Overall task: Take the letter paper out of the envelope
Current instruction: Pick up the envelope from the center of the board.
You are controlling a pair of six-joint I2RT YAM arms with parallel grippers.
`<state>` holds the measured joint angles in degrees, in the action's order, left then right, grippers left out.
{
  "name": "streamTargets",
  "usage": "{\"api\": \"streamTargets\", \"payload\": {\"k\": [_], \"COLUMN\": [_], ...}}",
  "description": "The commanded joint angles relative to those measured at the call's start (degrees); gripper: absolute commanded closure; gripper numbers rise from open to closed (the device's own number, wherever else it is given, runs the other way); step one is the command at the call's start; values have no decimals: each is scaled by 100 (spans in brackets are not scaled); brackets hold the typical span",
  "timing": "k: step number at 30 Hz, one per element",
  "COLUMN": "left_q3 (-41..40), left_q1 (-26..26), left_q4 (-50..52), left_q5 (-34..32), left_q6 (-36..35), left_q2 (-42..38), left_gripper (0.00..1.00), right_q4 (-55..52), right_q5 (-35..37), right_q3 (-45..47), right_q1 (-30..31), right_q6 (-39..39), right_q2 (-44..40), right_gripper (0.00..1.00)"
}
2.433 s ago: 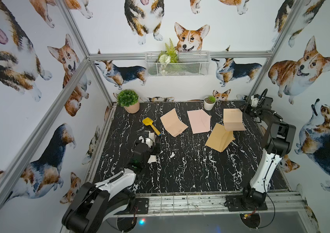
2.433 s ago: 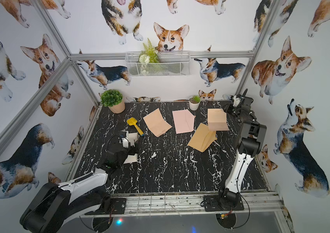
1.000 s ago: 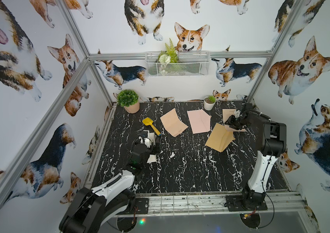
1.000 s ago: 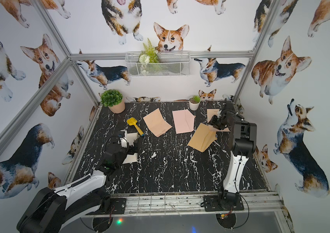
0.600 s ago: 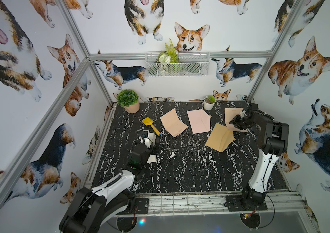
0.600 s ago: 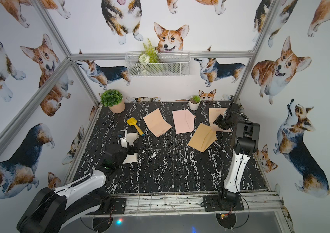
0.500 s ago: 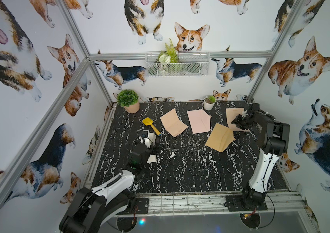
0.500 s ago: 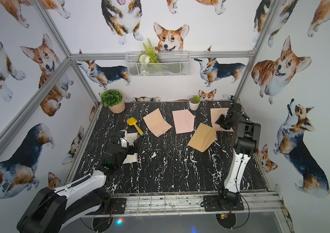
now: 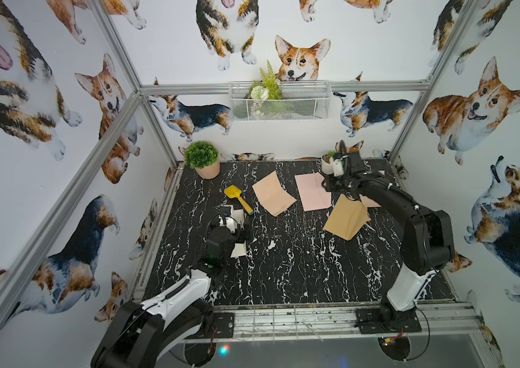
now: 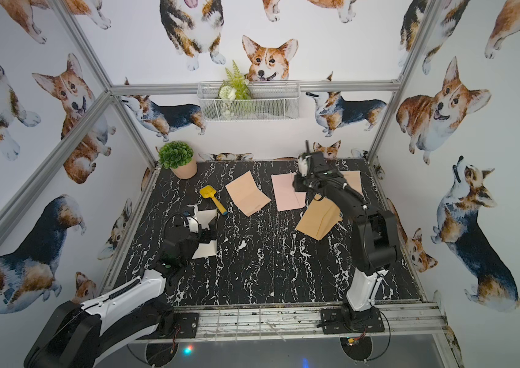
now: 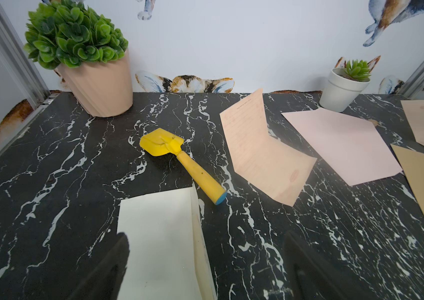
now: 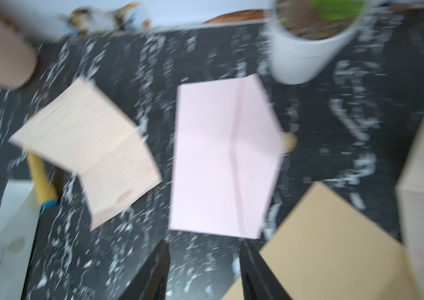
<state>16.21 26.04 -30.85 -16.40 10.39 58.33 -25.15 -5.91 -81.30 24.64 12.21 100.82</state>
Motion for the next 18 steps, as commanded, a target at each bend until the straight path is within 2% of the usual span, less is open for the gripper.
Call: {"api": "streamTargets", "payload": {"k": [1,6,12,18], "left_q3": [27,138,351,377], "left_q1": [-19,-70,-91,-162], "left_q4": [272,786,1116,1435], "left_q5": [-504,-1132,-1200,-1494], "left_q6": [190,546,660,839], "left_q2": [-215,-357,-191,-354], "left_gripper": [3,1,1,1], "right_q4": [489,1310,1751,2545], "right_q5": [935,1268,1925,1686], "right_q3": [683,1127,699,626], "right_q1": [1324,2538,3691,3913], "right_q6": [91,779,699,1058], "right_q2": [-202,-14,693,1170], "right_gripper": [48,47,44,40]}}
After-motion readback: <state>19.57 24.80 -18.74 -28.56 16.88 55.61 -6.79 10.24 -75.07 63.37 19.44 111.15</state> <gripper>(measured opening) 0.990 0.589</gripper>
